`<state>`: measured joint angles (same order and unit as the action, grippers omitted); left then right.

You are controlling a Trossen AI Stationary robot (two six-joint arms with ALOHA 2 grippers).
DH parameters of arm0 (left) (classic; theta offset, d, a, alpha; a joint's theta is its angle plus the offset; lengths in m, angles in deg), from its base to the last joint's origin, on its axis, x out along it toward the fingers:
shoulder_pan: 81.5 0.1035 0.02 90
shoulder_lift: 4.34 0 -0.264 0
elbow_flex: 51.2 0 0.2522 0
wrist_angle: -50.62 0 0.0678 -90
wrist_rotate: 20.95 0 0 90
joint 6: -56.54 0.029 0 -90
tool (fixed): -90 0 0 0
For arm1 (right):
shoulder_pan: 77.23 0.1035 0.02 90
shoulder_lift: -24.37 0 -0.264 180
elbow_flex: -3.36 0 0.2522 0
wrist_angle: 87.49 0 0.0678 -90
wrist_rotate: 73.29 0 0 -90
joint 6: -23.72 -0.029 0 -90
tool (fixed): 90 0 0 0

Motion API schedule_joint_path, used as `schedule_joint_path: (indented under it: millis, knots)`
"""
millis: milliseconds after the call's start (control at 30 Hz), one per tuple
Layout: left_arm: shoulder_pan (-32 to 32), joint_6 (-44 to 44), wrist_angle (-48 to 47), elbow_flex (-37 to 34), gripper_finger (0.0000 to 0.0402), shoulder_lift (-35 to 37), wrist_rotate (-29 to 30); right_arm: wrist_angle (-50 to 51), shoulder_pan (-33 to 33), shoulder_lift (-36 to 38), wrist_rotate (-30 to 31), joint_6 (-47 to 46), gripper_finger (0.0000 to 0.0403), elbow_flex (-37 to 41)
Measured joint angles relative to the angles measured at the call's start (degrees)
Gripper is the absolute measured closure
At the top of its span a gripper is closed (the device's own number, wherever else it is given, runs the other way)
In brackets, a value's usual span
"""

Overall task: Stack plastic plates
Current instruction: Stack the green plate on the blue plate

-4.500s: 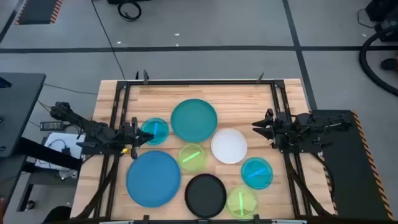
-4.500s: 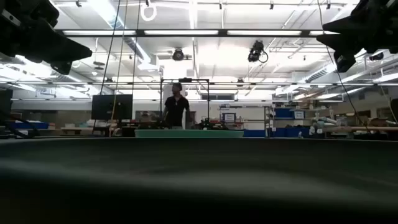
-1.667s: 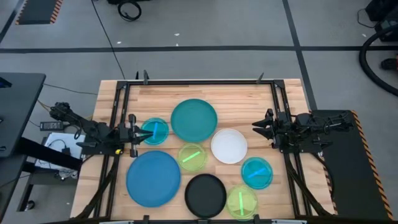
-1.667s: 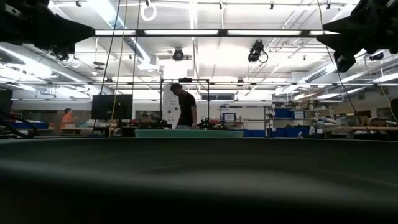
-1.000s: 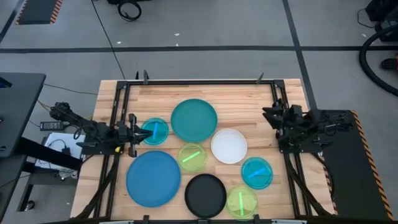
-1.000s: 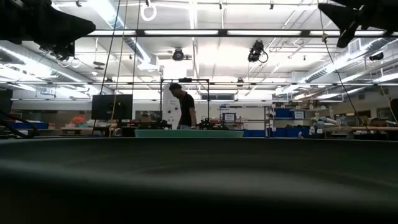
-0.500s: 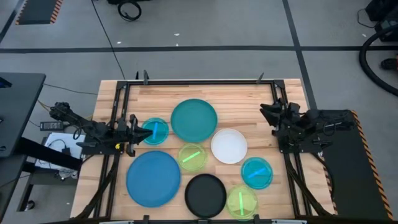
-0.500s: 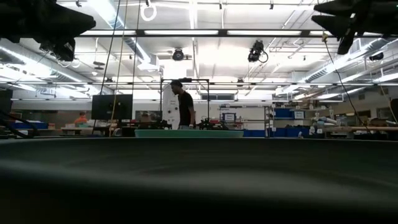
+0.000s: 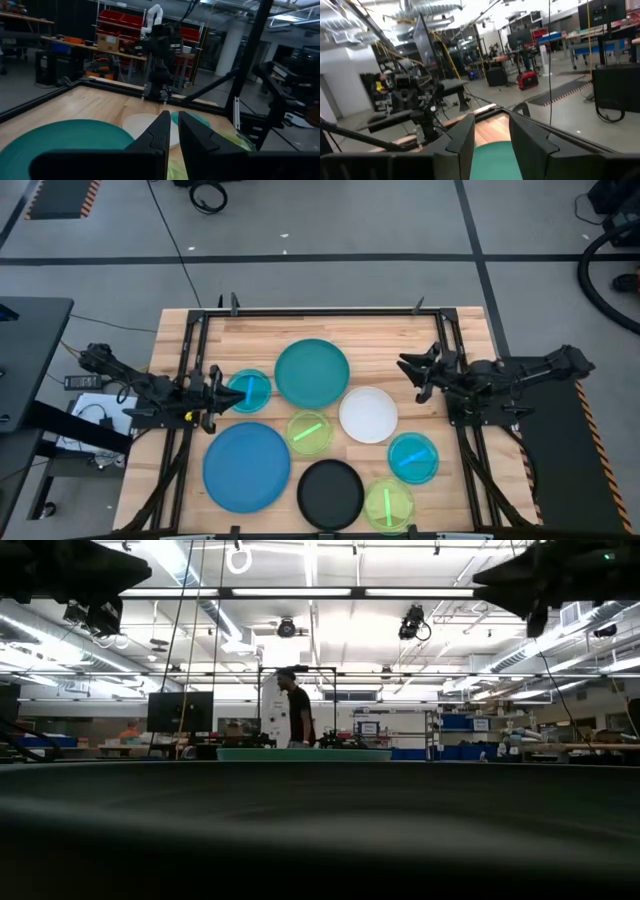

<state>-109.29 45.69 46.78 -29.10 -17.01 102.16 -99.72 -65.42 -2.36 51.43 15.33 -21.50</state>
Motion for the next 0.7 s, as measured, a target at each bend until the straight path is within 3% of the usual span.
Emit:
schedule_joint_path:
  millis: [333,700]
  knots:
    - [-0.1,-0.6,-0.8,4.4,0.0358,-14.5,-0.1,6.5,0.0,-19.8,-1.5,-1.5,0.0271,-13.6]
    - [-0.1,-0.5,-0.9,9.7,0.0359,-26.6,-7.6,7.0,0.0,-40.1,-8.9,-1.1,0.0271,-27.3]
